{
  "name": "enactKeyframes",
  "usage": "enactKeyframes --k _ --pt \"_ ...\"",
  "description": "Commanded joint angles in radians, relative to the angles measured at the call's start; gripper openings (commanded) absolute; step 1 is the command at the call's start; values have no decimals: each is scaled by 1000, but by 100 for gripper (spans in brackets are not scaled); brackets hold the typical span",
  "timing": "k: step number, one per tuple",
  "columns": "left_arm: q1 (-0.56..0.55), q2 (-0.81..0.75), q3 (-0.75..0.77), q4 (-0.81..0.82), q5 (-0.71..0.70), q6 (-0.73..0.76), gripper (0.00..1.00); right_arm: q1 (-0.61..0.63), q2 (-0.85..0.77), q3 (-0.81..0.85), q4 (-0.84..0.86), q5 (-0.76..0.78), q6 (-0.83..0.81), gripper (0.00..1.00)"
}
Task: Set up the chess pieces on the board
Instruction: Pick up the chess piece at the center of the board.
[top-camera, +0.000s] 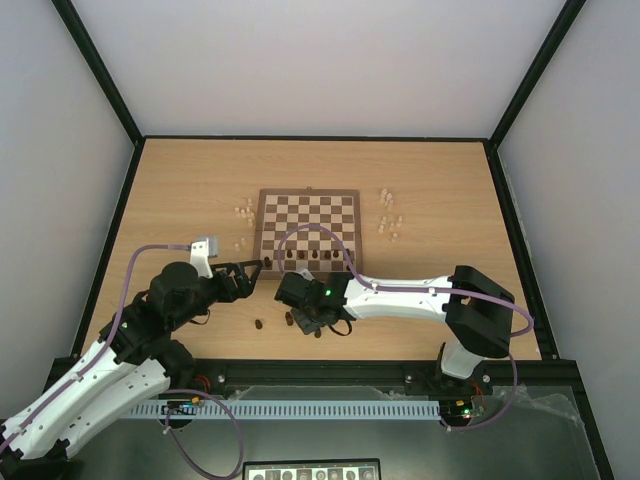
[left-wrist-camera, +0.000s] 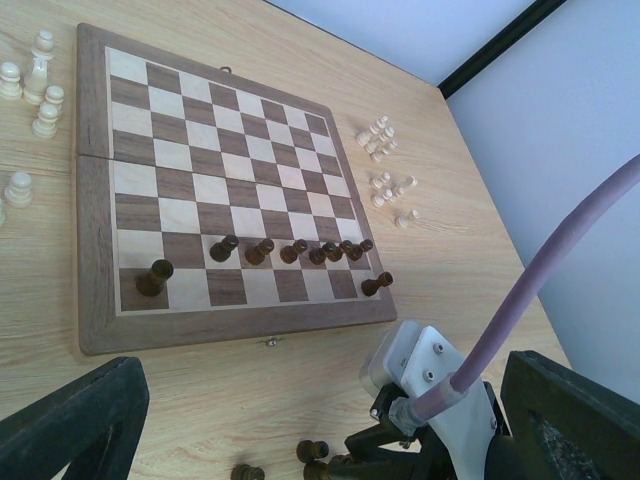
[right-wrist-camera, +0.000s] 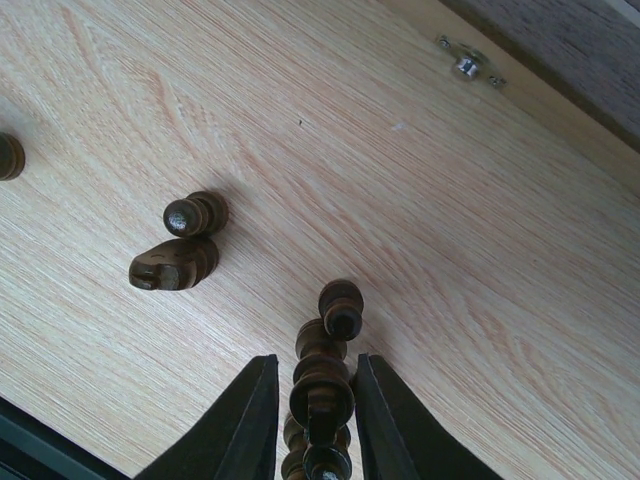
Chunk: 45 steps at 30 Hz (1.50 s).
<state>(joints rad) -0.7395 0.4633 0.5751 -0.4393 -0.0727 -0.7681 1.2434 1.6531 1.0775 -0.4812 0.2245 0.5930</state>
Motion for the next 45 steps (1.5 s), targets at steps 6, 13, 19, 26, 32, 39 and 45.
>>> enactKeyframes --k 6,13,19,26,32,39,45 --pt "-4 -3 1 11 -9 -3 99 7 -17 -17 -56 -1 14 16" --pt "-4 -6 1 8 -10 -4 99 7 -15 -15 -62 3 13 13" --pt "-4 -3 0 11 -9 -5 99 8 -23 -7 -69 12 13 7" --pt "-4 -6 2 10 -10 -4 99 7 -34 37 -93 38 5 7" --pt "-4 -3 4 10 -11 -3 99 7 -46 87 -131 72 -4 6" --pt "-4 6 14 11 -11 1 100 -20 -53 146 -178 124 -30 6" --pt "-4 14 16 13 -12 4 100 -83 -70 180 -187 126 -69 6"
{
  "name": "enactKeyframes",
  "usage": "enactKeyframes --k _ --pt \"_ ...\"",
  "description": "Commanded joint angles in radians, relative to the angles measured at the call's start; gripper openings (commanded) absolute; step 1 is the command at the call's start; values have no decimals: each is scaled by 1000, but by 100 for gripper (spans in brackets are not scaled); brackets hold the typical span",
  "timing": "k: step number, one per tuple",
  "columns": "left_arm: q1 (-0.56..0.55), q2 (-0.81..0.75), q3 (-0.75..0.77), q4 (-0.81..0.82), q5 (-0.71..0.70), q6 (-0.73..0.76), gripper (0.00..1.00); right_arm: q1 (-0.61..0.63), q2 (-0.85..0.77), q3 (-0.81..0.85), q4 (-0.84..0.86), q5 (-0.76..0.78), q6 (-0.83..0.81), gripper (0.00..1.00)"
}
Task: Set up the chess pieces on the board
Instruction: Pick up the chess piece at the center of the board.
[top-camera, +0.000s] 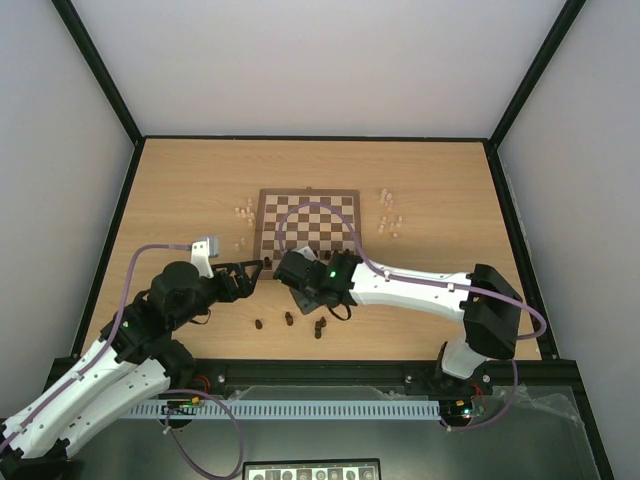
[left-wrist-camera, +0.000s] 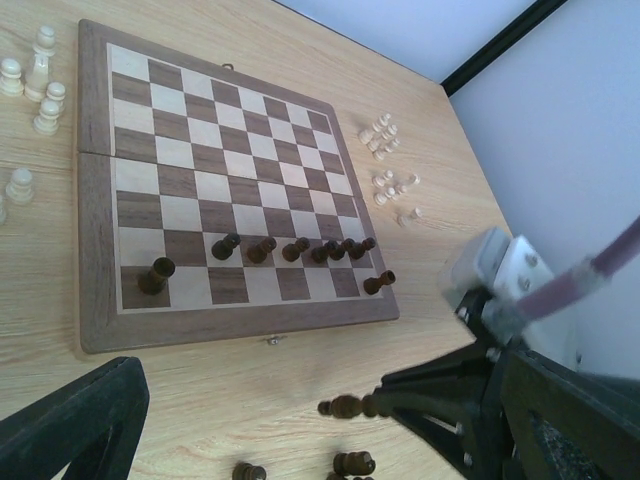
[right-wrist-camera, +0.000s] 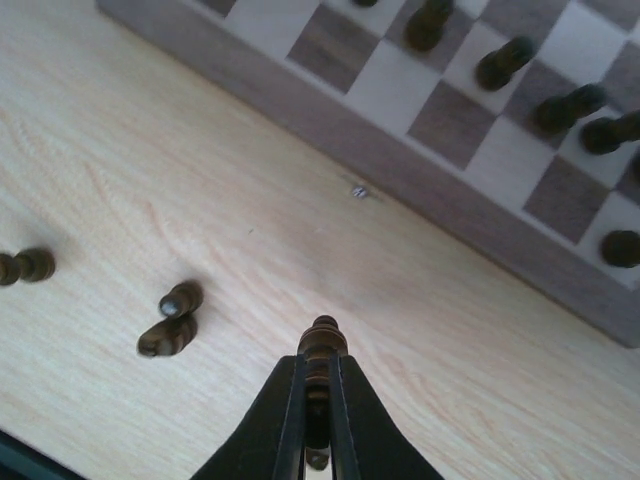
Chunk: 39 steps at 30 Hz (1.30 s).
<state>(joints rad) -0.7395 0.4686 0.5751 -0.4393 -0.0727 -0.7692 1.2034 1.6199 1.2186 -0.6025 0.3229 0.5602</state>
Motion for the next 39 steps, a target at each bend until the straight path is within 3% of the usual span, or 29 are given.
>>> enactKeyframes --k 1,9,17,27,39 --pt "-4 11 16 14 -12 6 99 -52 -37 44 -66 25 -42 6" --pt "-4 16 -1 21 -18 7 99 -76 -67 18 -14 -43 -59 6" --pt "-4 20 -31 49 -2 0 99 -115 -113 -102 160 -152 -42 6" --pt "-15 22 -220 292 164 -20 99 -209 -183 -42 110 -277 -93 6" --pt "-278 221 -227 437 -14 22 97 -339 -278 2 89 -517 -141 6"
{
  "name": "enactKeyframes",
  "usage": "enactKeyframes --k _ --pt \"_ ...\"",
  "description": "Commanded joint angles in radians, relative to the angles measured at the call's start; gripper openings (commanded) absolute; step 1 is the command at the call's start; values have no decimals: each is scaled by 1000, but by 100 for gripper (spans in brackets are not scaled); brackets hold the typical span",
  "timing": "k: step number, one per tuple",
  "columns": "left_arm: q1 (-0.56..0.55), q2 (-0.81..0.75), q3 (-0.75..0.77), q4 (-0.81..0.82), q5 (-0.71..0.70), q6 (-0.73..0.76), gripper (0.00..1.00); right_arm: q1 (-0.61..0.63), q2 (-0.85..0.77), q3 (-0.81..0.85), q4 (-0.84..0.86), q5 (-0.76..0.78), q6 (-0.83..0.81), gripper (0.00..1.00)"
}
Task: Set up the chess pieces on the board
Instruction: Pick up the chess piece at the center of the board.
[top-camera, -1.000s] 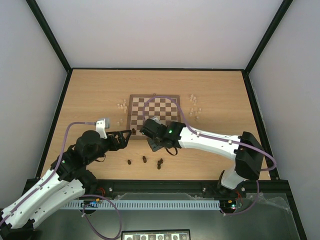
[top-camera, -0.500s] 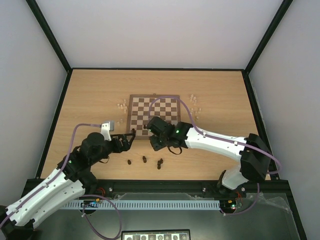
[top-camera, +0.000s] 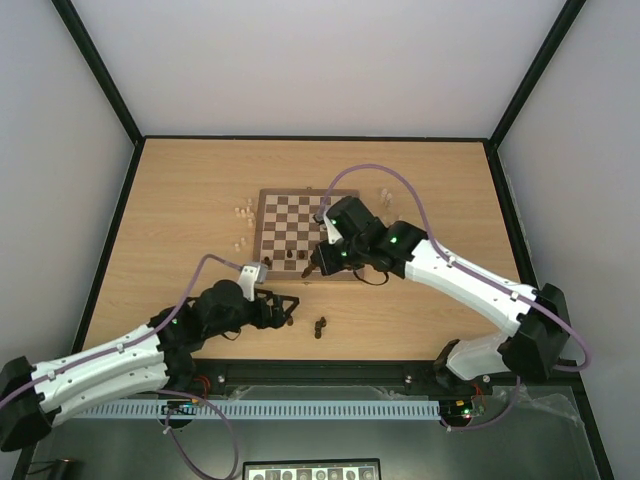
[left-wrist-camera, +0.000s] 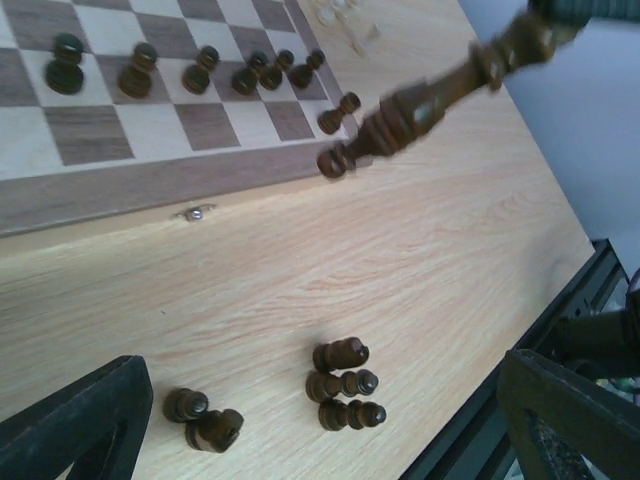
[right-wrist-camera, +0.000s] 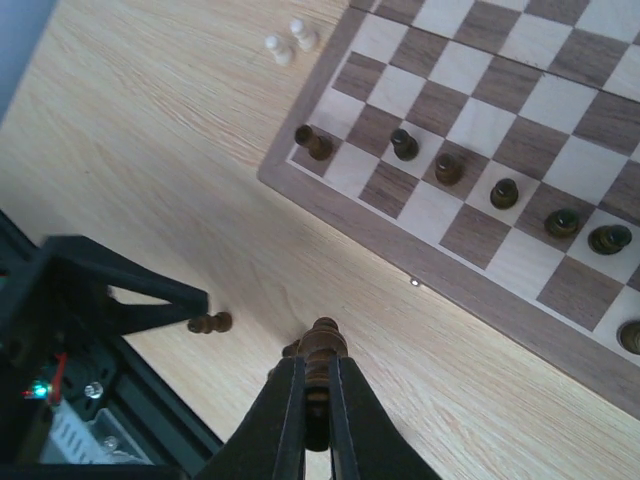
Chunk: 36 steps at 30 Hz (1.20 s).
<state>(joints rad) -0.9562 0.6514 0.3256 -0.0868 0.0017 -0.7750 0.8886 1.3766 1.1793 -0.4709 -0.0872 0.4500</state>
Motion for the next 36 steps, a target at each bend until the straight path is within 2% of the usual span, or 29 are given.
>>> enactKeyframes --k 1,5,12,16,20,22,24,26,30,36 --pt "-78 49 25 93 -104 37 95 -31 -38 43 -43 -126 -33 6" --pt "-135 73 24 126 -179 75 86 -42 -51 42 -44 -203 -43 7" --pt "-264 137 40 161 -388 143 73 -42 -75 -4 -22 -335 -52 7" --pt "-322 197 67 176 -470 164 65 -42 -76 -25 -17 -353 -58 7" --pt "-368 226 84 187 -534 179 62 -42 -77 -46 -11 -357 -60 7" --pt "-377 232 85 197 -544 187 54 -42 -78 -52 -8 -361 -61 7" --pt "-377 241 90 200 -543 192 39 -42 -83 -56 -7 -356 -62 7" --pt "-381 249 98 193 -540 194 33 -42 -85 -54 -10 -350 -63 7" --pt "-392 251 103 180 -540 188 34 -43 -86 -43 -20 -327 -66 7" --pt "-394 252 99 171 -538 178 47 -49 -82 -26 -25 -325 -69 7"
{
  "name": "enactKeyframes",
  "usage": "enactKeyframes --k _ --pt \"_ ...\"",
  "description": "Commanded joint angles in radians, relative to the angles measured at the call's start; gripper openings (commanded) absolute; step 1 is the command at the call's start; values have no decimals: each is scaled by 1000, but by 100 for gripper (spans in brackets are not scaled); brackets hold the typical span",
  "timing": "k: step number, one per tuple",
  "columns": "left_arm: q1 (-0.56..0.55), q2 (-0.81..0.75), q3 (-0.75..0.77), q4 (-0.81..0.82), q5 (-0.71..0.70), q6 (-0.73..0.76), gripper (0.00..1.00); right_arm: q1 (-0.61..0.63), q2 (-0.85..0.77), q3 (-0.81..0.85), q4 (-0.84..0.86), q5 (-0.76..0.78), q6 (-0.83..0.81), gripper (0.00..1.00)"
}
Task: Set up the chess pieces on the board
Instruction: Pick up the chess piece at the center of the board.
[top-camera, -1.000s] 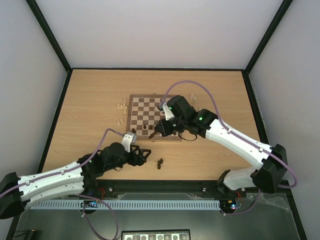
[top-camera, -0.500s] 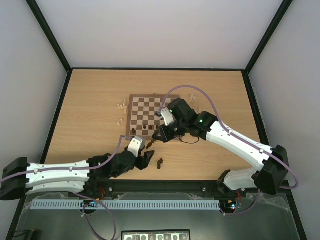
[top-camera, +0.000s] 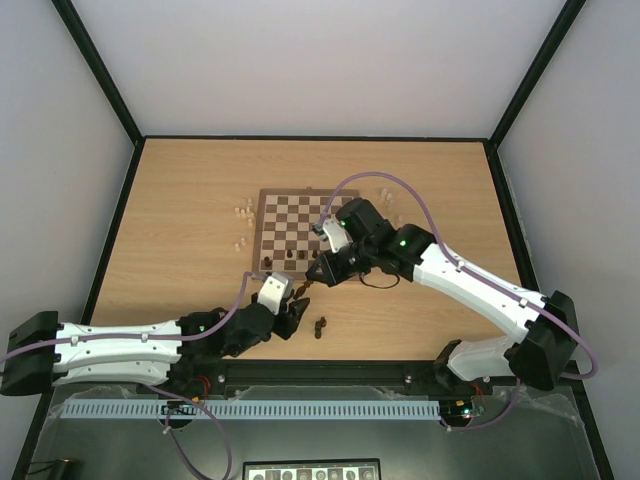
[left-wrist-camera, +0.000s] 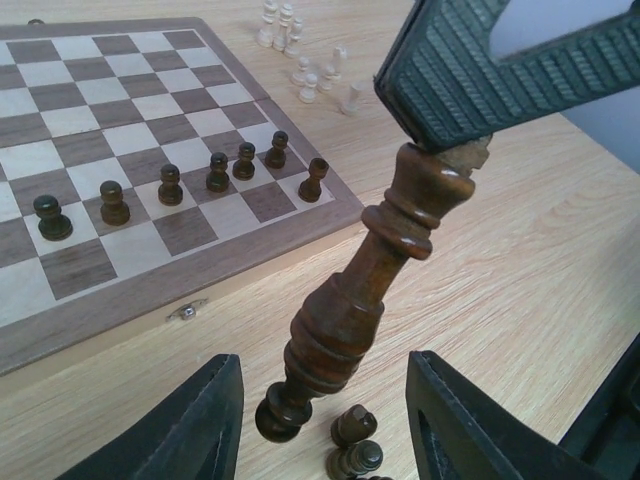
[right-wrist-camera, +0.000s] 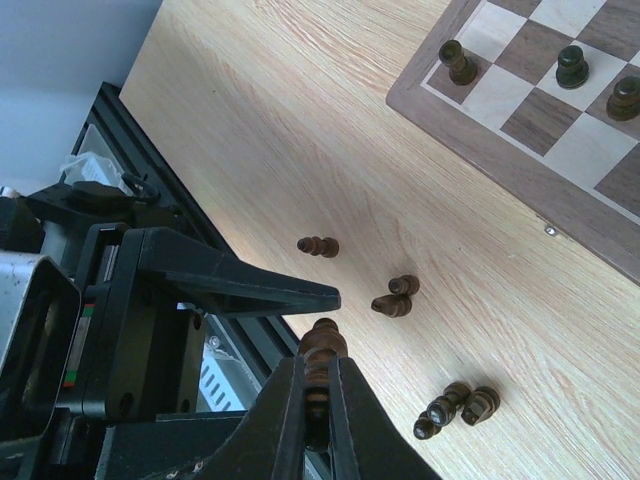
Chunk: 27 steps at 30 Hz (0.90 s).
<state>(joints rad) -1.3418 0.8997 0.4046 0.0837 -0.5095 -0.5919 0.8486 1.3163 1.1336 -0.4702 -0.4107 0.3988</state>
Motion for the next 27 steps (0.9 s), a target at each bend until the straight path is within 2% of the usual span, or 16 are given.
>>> enactKeyframes --k 1,5,16,19,22,27 --pt "-9 6 19 -1 -26 -6 47 -12 -23 23 -29 -2 -19 7" --pt "-10 8 12 -7 -28 -10 47 -20 -27 34 -39 -5 -23 7" --pt "-10 25 -2 7 -24 -9 38 -24 -38 39 -46 -14 -23 7" --pt "-11 41 -1 16 -23 -7 34 -25 -39 39 -47 -16 -23 7" --pt "-10 50 2 18 -19 -6 25 -24 -40 41 -47 -17 -23 7" --pt "-11 48 4 19 -27 -5 22 -25 -41 40 -46 -21 -23 7"
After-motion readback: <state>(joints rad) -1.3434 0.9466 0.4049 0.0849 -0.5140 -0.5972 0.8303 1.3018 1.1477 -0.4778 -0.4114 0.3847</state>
